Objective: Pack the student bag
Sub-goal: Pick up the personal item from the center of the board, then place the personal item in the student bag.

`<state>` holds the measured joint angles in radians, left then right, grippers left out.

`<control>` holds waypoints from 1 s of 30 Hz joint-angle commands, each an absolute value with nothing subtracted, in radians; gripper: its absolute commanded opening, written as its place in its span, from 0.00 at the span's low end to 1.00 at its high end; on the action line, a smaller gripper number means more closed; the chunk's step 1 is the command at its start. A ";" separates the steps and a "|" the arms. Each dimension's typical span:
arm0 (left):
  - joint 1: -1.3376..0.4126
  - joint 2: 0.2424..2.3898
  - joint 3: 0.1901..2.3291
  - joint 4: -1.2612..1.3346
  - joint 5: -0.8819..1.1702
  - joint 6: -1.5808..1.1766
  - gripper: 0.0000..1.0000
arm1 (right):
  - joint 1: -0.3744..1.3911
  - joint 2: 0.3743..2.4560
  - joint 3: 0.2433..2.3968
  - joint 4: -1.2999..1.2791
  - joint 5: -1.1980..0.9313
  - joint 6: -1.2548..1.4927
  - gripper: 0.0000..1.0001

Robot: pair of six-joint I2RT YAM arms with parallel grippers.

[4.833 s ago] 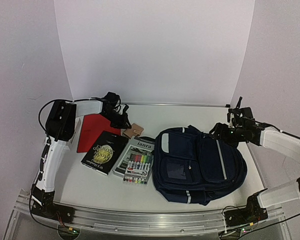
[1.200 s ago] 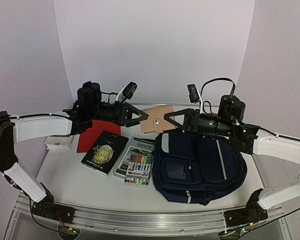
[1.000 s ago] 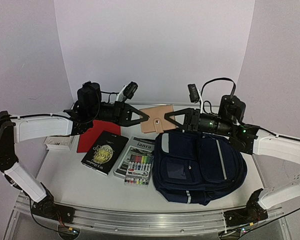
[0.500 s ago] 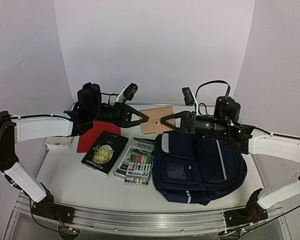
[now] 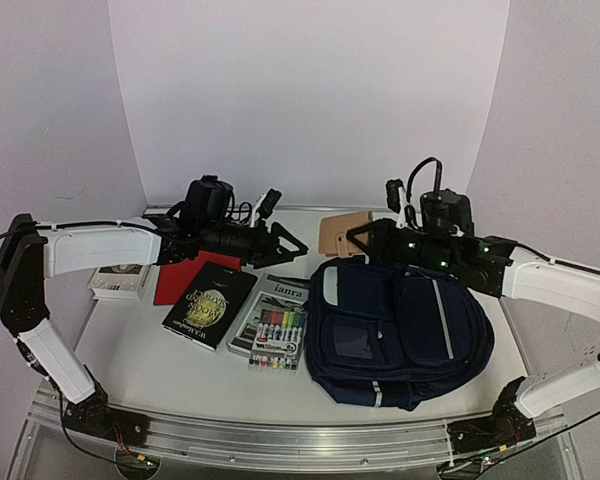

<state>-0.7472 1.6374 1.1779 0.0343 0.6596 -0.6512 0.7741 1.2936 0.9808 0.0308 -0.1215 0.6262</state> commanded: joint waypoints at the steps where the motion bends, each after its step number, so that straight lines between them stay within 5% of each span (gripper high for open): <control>1: -0.786 1.702 1.250 -0.108 0.453 -0.620 0.64 | 0.749 1.323 1.037 -0.190 0.130 0.600 0.00; 13: -0.971 1.916 1.541 -0.263 0.194 -0.605 0.72 | 0.481 1.357 0.907 -0.280 0.046 0.542 0.00; 23: -1.082 2.233 1.988 -0.510 -0.035 -0.579 0.68 | 0.416 1.404 0.847 -0.296 0.067 0.530 0.00; 30: -1.092 2.385 2.151 -0.598 -0.087 -0.553 0.70 | 0.401 1.375 0.806 -0.246 -0.131 0.476 0.00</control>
